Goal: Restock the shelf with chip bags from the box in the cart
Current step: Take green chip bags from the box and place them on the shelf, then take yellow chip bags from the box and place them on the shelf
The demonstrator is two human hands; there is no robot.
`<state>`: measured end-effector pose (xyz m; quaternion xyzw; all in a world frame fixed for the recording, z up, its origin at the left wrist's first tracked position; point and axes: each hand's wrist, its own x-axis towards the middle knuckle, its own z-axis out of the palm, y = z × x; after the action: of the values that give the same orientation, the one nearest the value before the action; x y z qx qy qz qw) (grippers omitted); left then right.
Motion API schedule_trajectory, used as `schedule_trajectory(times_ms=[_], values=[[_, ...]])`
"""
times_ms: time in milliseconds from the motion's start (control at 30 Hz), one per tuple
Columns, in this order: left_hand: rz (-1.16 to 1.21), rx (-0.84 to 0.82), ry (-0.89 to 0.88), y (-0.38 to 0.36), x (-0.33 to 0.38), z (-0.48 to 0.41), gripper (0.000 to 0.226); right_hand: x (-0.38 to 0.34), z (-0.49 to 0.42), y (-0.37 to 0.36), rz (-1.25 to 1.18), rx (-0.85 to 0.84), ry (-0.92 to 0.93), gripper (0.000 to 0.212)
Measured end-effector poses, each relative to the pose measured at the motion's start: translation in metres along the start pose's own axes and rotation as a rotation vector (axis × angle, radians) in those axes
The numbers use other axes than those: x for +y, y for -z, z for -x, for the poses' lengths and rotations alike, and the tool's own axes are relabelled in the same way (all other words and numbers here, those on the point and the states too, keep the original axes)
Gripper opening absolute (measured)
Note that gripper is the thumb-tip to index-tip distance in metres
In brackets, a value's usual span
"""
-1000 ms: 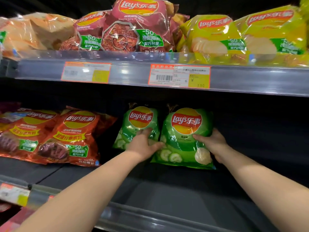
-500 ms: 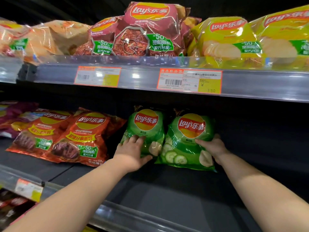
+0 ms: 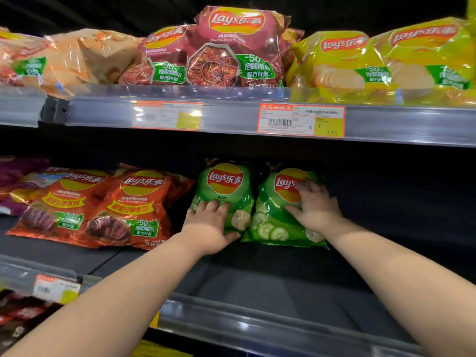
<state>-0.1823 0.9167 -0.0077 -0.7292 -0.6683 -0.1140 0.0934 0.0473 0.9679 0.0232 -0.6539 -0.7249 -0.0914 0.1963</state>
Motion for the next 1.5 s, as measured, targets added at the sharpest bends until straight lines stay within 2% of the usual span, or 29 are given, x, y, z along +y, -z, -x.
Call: schedule_trajectory(times_ms=[133,367,567,800,1100,1500], values=[[-0.06,-0.023,-0.033,0.005,-0.006,0.007,0.085,-0.03,0.025,0.01,0.182,-0.112,0.148,0.068],[-0.111,0.004,-0.107,0.008,-0.018,0.037,0.088,-0.072,0.076,0.019,0.262,-0.213,0.151,0.067],[-0.096,0.005,-0.186,0.003,-0.029,0.075,0.085,-0.093,0.123,0.02,0.323,-0.197,0.122,0.069],[-0.056,-0.021,-0.18,0.009,-0.039,0.133,0.086,-0.112,0.173,0.029,0.303,-0.242,0.16,0.065],[-0.043,0.019,-0.047,0.029,-0.039,0.241,0.081,-0.126,0.26,0.048,0.233,-0.266,0.303,0.066],[-0.122,-0.239,0.228,0.03,-0.037,0.428,0.083,-0.162,0.397,0.051,0.085,-0.464,0.491,0.067]])
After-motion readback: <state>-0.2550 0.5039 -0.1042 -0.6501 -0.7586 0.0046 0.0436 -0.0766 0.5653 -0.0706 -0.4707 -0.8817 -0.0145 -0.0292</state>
